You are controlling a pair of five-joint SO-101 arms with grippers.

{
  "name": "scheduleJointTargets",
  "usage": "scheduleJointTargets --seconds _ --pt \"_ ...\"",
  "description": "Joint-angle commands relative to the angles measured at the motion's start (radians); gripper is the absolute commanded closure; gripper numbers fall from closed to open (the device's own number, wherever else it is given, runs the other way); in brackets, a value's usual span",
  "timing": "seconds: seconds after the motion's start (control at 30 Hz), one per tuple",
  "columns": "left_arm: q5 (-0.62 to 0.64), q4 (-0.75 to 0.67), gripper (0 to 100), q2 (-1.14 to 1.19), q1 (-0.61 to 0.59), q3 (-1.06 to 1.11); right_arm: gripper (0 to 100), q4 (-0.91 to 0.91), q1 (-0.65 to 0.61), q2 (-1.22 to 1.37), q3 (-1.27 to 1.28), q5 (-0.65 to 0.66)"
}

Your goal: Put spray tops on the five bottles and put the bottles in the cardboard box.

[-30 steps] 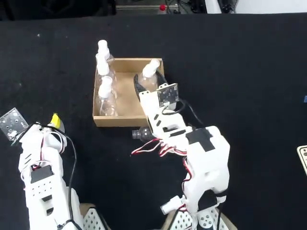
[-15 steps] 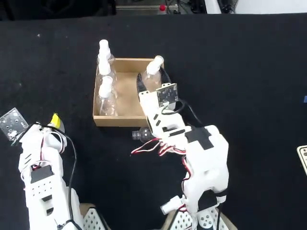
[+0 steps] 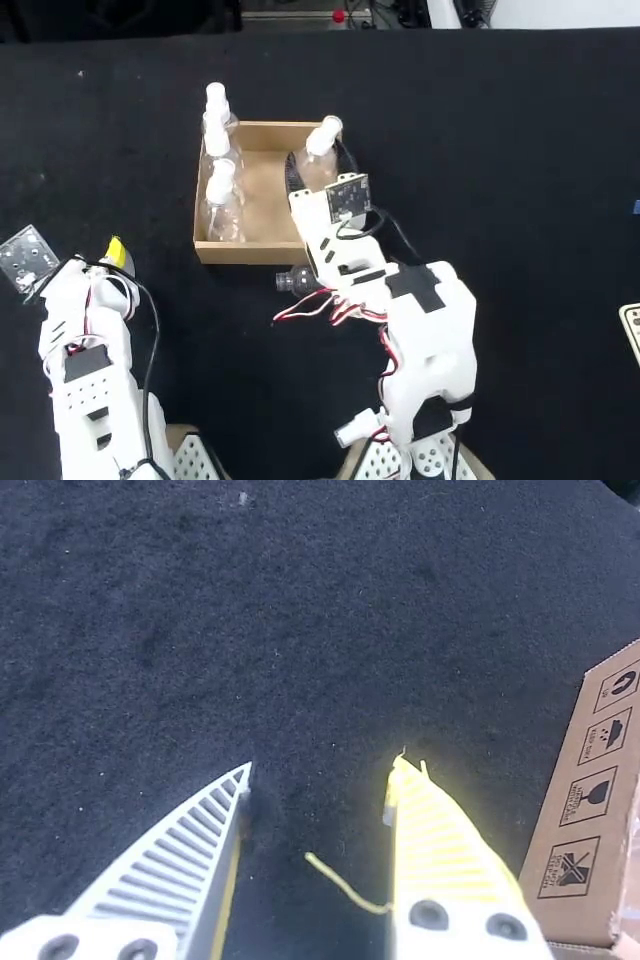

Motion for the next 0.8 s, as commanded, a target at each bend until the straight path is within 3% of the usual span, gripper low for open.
scheduleJointTargets --seconds 0.0,0.07,0.77 --pt "-0.008 -0.020 81 -0.015 0.012 -0.008 63.4 -0.005 -0.023 0.001 -0.021 0.000" --pt "-0.008 -0.020 81 -0.015 0.012 -0.008 59.8 -0.005 -0.023 0.001 -0.019 0.000" --pt "-0.008 -0.020 81 -0.015 0.012 -0.008 62.6 -0.023 -0.023 -0.159 0.108 -0.002"
